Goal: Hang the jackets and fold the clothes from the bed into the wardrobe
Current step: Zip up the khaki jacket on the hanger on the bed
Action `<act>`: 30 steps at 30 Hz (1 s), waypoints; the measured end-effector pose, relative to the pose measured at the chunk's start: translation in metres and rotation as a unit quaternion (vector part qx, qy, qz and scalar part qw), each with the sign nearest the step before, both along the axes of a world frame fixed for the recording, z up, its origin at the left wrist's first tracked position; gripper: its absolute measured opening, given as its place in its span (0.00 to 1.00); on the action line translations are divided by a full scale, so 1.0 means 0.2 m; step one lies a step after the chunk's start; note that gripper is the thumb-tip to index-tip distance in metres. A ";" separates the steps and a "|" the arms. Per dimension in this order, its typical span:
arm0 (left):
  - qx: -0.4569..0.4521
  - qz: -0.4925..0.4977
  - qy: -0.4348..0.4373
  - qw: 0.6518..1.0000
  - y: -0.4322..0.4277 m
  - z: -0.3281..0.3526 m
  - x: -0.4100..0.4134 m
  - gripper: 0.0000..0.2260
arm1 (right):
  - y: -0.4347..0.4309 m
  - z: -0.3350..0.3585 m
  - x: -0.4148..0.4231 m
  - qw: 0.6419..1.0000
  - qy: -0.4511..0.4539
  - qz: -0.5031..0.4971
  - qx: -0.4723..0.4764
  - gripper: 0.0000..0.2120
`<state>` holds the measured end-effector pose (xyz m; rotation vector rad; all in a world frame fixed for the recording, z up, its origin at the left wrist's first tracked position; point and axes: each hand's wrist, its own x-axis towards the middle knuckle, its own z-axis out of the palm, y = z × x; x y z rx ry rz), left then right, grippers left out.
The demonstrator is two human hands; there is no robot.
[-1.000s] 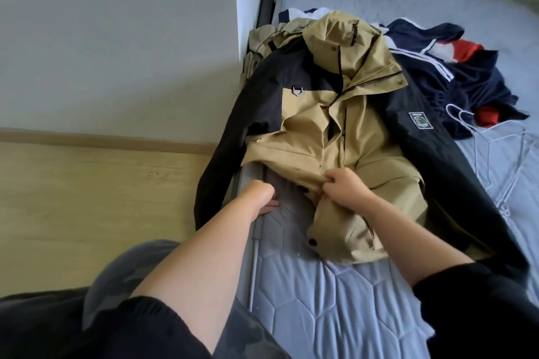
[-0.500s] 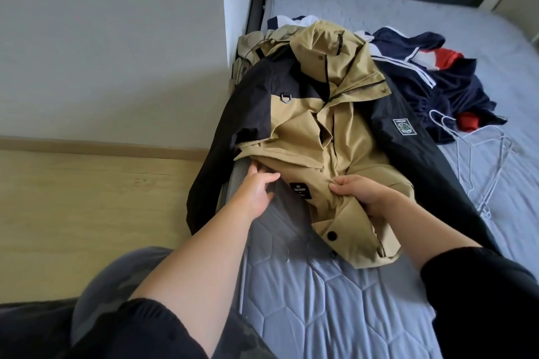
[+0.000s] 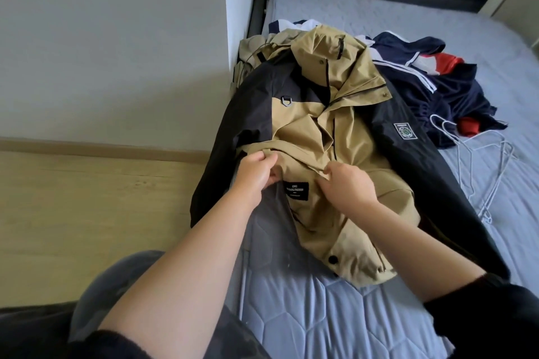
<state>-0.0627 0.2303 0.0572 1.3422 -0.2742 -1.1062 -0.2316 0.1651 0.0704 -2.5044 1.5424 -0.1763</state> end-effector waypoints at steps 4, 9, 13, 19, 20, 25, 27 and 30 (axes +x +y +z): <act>-0.075 -0.058 0.075 0.993 0.03 0.05 0.03 0.14 | 0.13 0.03 0.07 0.995 0.003 0.046 0.085 0.34; -0.144 -0.131 0.132 0.972 0.06 0.04 0.04 0.21 | 0.13 0.01 0.09 0.997 -0.042 0.055 0.029 0.11; -0.055 -0.098 -0.017 0.993 0.07 -0.02 0.06 0.23 | 0.03 0.02 0.07 0.966 -0.194 0.005 0.173 0.12; 0.036 -0.241 -0.236 0.941 0.08 -0.17 -0.05 0.28 | -0.10 0.03 -0.01 0.830 -0.414 -0.144 0.344 0.11; 0.029 -0.237 -0.152 0.959 0.07 -0.17 -0.09 0.29 | -0.12 0.03 -0.01 0.820 -0.422 -0.156 0.355 0.11; 0.051 -0.115 0.265 0.956 0.03 -0.16 -0.18 0.13 | -0.13 0.04 0.00 0.802 -0.425 -0.157 0.389 0.11; 0.035 -0.088 0.228 0.969 0.02 -0.14 -0.16 0.11 | -0.13 0.03 0.00 0.802 -0.424 -0.154 0.392 0.10; 0.057 -0.073 0.115 0.989 0.01 -0.05 -0.10 0.06 | -0.14 0.01 -0.01 0.866 -0.363 -0.150 0.308 0.10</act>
